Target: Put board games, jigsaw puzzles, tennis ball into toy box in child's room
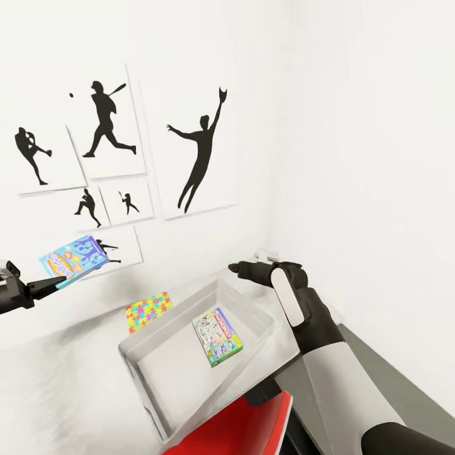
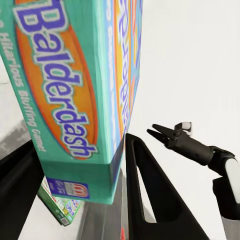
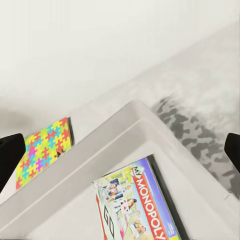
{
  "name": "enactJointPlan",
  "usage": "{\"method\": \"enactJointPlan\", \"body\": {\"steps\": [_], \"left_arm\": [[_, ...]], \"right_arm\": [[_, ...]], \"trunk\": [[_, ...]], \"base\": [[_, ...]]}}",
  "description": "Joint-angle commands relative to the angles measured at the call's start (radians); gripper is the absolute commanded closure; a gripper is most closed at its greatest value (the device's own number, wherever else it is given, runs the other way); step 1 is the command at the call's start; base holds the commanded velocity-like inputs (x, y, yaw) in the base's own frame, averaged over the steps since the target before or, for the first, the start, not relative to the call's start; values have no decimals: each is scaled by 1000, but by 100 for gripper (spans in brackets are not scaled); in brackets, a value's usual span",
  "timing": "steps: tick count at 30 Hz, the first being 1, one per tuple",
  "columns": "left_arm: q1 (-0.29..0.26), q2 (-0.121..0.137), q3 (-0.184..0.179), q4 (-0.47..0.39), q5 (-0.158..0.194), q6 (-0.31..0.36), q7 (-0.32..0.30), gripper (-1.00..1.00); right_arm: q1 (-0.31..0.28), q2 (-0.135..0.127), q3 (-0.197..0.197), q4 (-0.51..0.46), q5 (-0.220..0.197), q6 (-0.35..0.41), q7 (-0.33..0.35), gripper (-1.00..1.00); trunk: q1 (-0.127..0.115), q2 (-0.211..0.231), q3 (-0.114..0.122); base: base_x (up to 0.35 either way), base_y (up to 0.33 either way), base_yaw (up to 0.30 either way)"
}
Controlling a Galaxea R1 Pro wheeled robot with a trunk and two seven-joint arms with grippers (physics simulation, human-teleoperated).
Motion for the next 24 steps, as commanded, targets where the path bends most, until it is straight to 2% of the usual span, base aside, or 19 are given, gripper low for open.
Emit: {"method": "enactJointPlan", "body": {"steps": [1,8,16,24], "left_arm": [[-1,0,0,0,0,11,-5,100],[-1,-1,0,0,0,11,-6,100],[-1,-1,0,0,0,11,-6,100],[-1,-1,0,0,-1,11,-6,100]], "right_arm": [[-1,0,1,-1,-11,3,-10,-100],[-1,0,1,-1,-11,3,-10,-100],[-1,0,1,-1,-11,3,-9,-100],[-1,0,0,-1,-11,4,-9,-100]], "trunk": [[1,-2,-2],[1,-2,-2],[1,-2,-2],[1,-2,-2]], "base": [[102,0,0],[30,0,19],[2,50,134],[0,8,18]]}}
